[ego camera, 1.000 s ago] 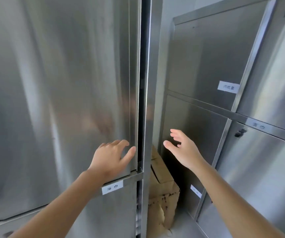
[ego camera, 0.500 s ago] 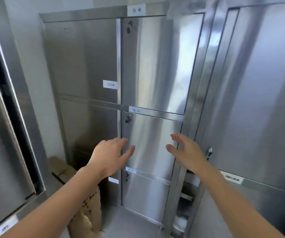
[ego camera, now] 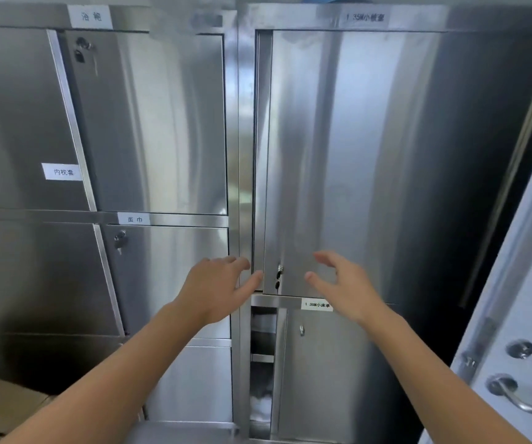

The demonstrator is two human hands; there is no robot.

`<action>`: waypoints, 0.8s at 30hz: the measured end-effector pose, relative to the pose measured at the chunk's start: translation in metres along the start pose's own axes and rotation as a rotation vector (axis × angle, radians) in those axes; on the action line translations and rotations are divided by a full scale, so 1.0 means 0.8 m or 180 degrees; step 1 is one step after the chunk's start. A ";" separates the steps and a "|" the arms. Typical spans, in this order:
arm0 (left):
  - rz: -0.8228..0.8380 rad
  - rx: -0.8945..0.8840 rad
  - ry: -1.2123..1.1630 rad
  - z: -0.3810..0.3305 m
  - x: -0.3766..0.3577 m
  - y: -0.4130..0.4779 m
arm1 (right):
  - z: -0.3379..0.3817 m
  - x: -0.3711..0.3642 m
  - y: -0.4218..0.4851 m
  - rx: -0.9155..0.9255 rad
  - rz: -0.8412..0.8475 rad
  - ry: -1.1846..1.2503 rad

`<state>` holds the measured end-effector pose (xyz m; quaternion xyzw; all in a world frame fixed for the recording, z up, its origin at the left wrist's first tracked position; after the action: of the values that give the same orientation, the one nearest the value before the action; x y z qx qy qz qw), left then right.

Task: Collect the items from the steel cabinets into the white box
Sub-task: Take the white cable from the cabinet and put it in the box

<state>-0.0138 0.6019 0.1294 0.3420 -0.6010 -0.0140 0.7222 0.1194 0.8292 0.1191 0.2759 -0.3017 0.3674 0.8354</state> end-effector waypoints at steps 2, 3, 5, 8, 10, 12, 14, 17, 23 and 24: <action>-0.0026 -0.0094 -0.0027 -0.002 0.004 0.009 | -0.001 0.001 0.002 0.0000 -0.0029 0.0020; -0.0025 -0.0116 -0.0022 0.000 0.006 0.013 | 0.000 0.001 0.004 0.0004 -0.0027 0.0035; -0.0034 -0.0094 -0.0050 0.007 0.009 0.020 | 0.006 0.002 0.011 0.0027 -0.0015 0.0056; -0.0119 -0.0045 -0.0071 0.023 0.010 0.029 | 0.018 0.000 0.025 0.0063 -0.0013 0.0168; -0.0178 -0.0031 -0.0080 0.032 0.004 0.032 | 0.021 -0.009 0.035 0.0077 0.0010 0.0277; -0.0171 0.0023 -0.0120 0.042 -0.008 0.031 | 0.023 -0.025 0.045 0.0082 0.0074 0.0328; -0.0122 0.0087 -0.0147 0.053 -0.024 0.028 | 0.024 -0.046 0.055 0.0077 0.0155 0.0350; -0.0087 0.0138 -0.0152 0.079 -0.047 0.026 | 0.027 -0.082 0.073 0.0069 0.0266 0.0379; -0.0062 0.0150 -0.0153 0.162 -0.084 0.071 | 0.042 -0.131 0.151 0.0012 0.0296 0.0382; -0.0081 0.0147 -0.0198 0.177 -0.091 0.082 | 0.047 -0.139 0.166 -0.0012 0.0269 0.0403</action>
<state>-0.1841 0.6164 0.1065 0.3657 -0.6190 -0.0200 0.6948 -0.0563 0.8307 0.0971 0.2376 -0.2603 0.4185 0.8370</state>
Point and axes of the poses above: each hand's wrist, its own y-axis towards the middle knuckle, its own x-axis out of the back of the hand, z = x × y, the point moved 2 cm from there along y, towards the middle knuckle, and after that the axes turned 10 degrees about -x, right-handed, at the moved point
